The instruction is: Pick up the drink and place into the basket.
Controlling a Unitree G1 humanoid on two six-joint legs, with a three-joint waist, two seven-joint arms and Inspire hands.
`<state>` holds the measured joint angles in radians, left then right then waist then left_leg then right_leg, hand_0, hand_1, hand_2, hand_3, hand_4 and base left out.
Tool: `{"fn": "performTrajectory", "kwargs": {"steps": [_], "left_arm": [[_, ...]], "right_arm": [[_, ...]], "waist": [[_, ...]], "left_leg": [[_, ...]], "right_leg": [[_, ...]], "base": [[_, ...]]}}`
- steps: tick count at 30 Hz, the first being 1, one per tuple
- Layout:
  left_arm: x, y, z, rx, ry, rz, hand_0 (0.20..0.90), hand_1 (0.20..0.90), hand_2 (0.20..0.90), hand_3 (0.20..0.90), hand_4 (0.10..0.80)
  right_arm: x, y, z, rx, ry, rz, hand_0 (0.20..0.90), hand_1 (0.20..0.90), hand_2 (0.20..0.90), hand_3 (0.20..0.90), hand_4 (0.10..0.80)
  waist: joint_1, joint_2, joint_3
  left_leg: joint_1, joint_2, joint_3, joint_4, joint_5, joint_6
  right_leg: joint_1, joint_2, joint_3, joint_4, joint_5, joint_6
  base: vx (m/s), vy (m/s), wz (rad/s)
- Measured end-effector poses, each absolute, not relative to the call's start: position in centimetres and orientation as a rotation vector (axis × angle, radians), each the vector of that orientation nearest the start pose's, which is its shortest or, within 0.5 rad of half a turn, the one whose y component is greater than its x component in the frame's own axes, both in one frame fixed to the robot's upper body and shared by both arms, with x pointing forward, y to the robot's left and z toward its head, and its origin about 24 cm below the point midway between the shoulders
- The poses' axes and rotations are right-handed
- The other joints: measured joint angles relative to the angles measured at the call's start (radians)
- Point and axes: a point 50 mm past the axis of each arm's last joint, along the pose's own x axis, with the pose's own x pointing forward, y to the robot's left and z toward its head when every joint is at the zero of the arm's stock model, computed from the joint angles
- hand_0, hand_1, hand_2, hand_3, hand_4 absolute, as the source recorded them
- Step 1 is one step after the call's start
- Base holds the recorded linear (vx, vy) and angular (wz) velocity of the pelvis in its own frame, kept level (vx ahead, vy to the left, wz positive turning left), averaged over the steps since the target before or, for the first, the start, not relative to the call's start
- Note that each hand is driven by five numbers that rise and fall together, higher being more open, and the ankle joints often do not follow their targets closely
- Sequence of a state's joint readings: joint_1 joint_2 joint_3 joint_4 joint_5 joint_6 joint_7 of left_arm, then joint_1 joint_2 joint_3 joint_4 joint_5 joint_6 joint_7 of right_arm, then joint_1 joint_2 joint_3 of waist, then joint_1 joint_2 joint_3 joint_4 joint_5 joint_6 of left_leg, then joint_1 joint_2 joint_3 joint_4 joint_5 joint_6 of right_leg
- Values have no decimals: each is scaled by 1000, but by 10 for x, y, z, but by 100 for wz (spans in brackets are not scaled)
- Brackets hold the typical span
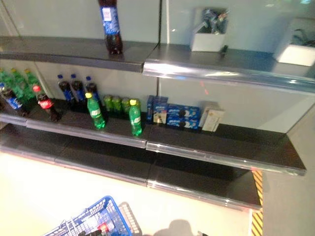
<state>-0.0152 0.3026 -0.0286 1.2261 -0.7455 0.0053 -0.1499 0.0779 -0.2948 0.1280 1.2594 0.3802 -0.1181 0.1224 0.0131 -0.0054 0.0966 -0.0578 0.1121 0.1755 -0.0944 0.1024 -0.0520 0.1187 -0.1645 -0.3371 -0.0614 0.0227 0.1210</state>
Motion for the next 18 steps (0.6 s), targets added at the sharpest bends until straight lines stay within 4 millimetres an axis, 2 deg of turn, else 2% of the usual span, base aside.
{"fn": "performTrajectory", "kwargs": {"steps": [1, 2, 3, 4, 5, 6, 8, 10, 11, 12, 13, 14, 16, 17, 18], "left_arm": [[107, 260, -149, -440, 1021, 442, 300, 300, 300, 200, 100], [123, 259, -145, -431, 985, 420, 300, 300, 300, 200, 100], [127, 260, -143, -422, 974, 414, 300, 300, 300, 200, 100], [126, 260, -144, -422, 979, 414, 300, 300, 300, 200, 100], [124, 261, -144, -422, 984, 418, 300, 300, 300, 200, 100], [123, 262, -144, -431, 979, 424, 300, 300, 300, 200, 100], [123, 264, -143, -449, 965, 437, 300, 300, 300, 200, 100], [121, 264, -144, -476, 972, 457, 300, 300, 300, 200, 100], [118, 263, -145, -487, 985, 462, 300, 300, 300, 200, 100], [117, 263, -146, -489, 993, 462, 300, 300, 300, 200, 100], [112, 264, -147, -488, 1007, 469, 300, 300, 300, 200, 100], [110, 264, -148, -492, 1011, 475, 300, 300, 300, 200, 100], [104, 260, -150, -490, 1033, 466, 300, 300, 300, 200, 100], [103, 258, -151, -481, 1044, 453, 300, 300, 300, 200, 100], [102, 257, -152, -481, 1047, 449, 300, 300, 300, 200, 100]], "right_arm": [[61, -256, -159, 50, 1173, -227, 900, 900, 900, 900, 800], [62, -259, -158, 45, 1167, -241, 900, 900, 900, 900, 800], [66, -263, -156, 38, 1156, -250, 900, 900, 900, 900, 800], [67, -266, -155, 28, 1149, -257, 900, 900, 900, 900, 800], [67, -268, -154, 33, 1145, -271, 900, 900, 900, 900, 800], [64, -267, -155, 36, 1155, -275, 900, 900, 900, 900, 800], [68, -265, -155, 53, 1143, -280, 900, 900, 900, 900, 800], [70, -265, -155, 34, 1142, -261, 900, 900, 900, 900, 800], [76, -265, -154, 34, 1127, -257, 900, 900, 900, 900, 800], [75, -265, -154, 35, 1127, -256, 900, 900, 900, 900, 800], [82, -261, -153, 44, 1109, -239, 900, 900, 900, 900, 800], [86, -260, -153, 47, 1096, -231, 900, 900, 900, 900, 800], [99, -255, -150, 58, 1054, -206, 900, 900, 900, 900, 800], [100, -254, -150, 61, 1046, -198, 900, 900, 900, 900, 800], [100, -251, -151, 65, 1045, -194, 900, 900, 900, 900, 800]], "waist": [[-1, -3, 14], [-5, -11, 48], [-10, -19, 72], [-16, -12, 73], [-15, -28, 83], [-10, -43, 88], [12, -71, 99], [47, -80, 103], [64, -79, 106], [61, -73, 110], [70, -70, 112], [70, -67, 113], [59, -50, 123], [56, -42, 125], [47, -37, 125]], "left_leg": [[-7, 8, 31, 4, -3, 3], [-19, 16, 89, 51, -3, 0], [-26, 16, 132, 124, -9, 0], [-12, 8, 156, 145, -35, 8], [-14, -13, 178, 147, -43, 20], [-12, -38, 169, 150, -48, 40], [-12, -77, 139, 151, -59, 64], [18, -108, 105, 91, -29, 92], [46, -122, 89, 53, -15, 111], [60, -125, 76, 38, -8, 117], [88, -137, 50, 9, -11, 142], [93, -138, 37, 10, -16, 149], [116, -137, -20, 8, -26, 164], [126, -138, -49, 3, -29, 170], [132, -138, -77, 3, -31, 173]], "right_leg": [[1, -7, -29, 1, -2, -2], [19, -23, -88, 1, -4, 2], [44, -44, -135, 3, -11, 18], [65, -62, -173, 9, -21, 31], [89, -89, -205, 29, -34, 50], [99, -106, -203, 48, -44, 49], [92, -147, -191, 103, -45, 39], [67, -183, -165, 201, -28, 18], [48, -205, -142, 283, -8, 19], [38, -215, -130, 323, -7, 30], [0, -225, -70, 397, -14, 48], [-10, -216, -43, 409, -16, 51], [-48, -151, 50, 437, -37, 65], [-64, -114, 88, 438, -53, 64], [-77, -84, 104, 426, -62, 62]], "base": [[-2, 148, 136], [45, 204, 133], [136, 358, 144], [205, 433, 132], [241, 442, 110], [175, 327, 94], [115, 299, 72], [146, 479, 66], [137, 407, 50], [146, 338, 62], [112, 243, 52], [155, 262, 59], [146, 149, 70], [178, 125, 92], [168, 99, 94]]}}
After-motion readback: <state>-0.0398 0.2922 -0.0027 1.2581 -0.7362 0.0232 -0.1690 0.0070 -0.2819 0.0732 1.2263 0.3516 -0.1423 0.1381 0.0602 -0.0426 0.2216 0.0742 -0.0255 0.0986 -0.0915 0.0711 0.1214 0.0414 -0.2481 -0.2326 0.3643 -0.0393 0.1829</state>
